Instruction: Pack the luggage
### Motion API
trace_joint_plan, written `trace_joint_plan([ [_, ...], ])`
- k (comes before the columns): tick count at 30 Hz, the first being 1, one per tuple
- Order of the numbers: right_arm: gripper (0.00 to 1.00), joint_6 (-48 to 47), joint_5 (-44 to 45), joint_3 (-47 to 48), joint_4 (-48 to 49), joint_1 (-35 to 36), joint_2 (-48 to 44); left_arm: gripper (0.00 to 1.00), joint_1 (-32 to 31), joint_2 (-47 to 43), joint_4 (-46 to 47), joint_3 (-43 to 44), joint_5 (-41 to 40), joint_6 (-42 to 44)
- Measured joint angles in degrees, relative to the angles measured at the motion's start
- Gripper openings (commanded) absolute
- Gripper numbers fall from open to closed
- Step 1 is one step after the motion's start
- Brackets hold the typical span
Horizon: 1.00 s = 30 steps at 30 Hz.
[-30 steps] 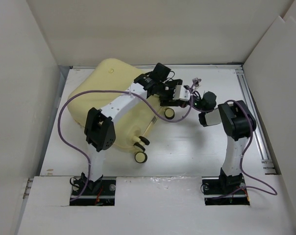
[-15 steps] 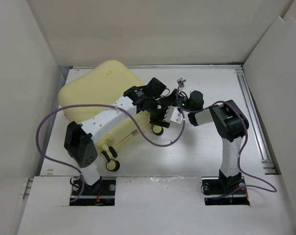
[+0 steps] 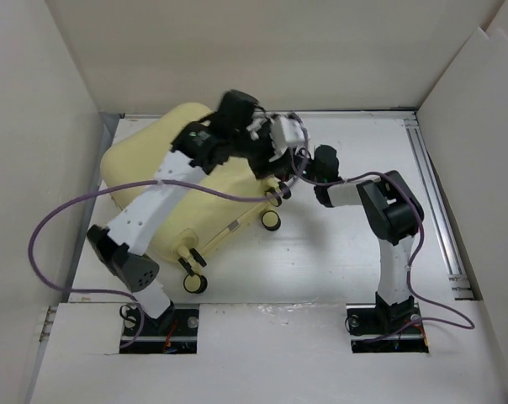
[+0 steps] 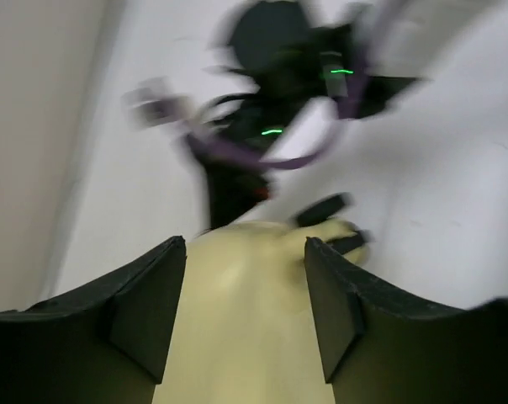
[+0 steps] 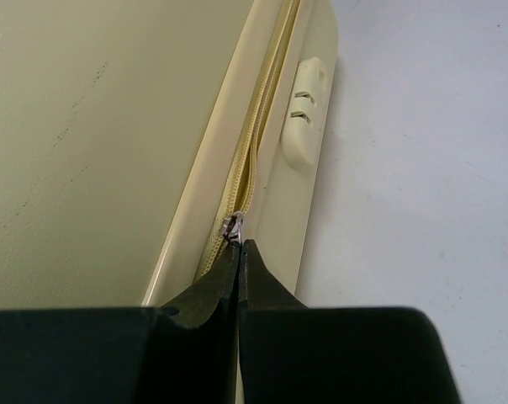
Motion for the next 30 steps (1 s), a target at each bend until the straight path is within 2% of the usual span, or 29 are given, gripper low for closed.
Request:
trace_joint_plan([
  [2, 0.0, -0.3, 0.1, 0.0, -0.3, 0.0, -0.1, 0.41, 5.9, -3.8, 5.2, 0.9, -6.4, -6.3],
  [3, 0.0, -0.4, 0.2, 0.0, -0.5, 0.0, -0.2, 0.26, 9.6, -6.4, 7.4, 0.1, -10.5, -8.9],
  [5, 0.0, -1.0, 0.3, 0.0, -1.0, 0.1, -0.4, 0.16, 17.5, -12.3, 10.9, -3.6, -20.5, -12.9],
  [8, 0.0, -1.4, 0.1, 0.6, -2.1, 0.1, -0.4, 0.0, 28.8, -22.4, 13.5, -14.8, -32.2, -17.7],
  [10, 0.0, -1.7, -0.1, 1.7, -3.6, 0.1, -0.4, 0.0, 37.5, -27.9, 13.7, -22.4, -34.2, -19.6],
  [12, 0.0, -2.3, -0.2, 3.0, -5.6, 0.2, -0.4, 0.0, 49.2, -30.9, 12.9, -28.4, -34.9, -21.0],
  [15, 0.0, -3.2, -0.3, 4.7, -8.6, 0.4, -0.4, 0.0, 65.6, -30.9, 12.5, -35.7, -32.5, -22.8],
  [17, 0.0, -3.9, -0.2, 5.5, -10.0, 0.6, -0.4, 0.0, 72.7, -30.0, 12.6, -41.2, -29.4, -23.8],
  [20, 0.0, -4.5, -0.2, 5.9, -10.9, 0.7, -0.4, 0.03, 76.1, -27.8, 13.2, -48.7, -26.0, -24.6],
  [23, 0.0, -5.3, -0.2, 5.9, -11.1, 1.1, -0.5, 0.08, 73.1, -23.4, 15.8, -53.2, -23.5, -25.1],
  [26, 0.0, -7.3, 1.4, 3.5, -11.7, 2.1, -2.7, 0.15, 68.3, -15.7, 19.6, -52.5, -22.1, -27.1],
  [30, 0.0, -9.4, 6.1, -4.5, -11.8, 2.5, -8.9, 0.19, 63.9, -6.2, 22.1, -44.0, -23.2, -29.1],
])
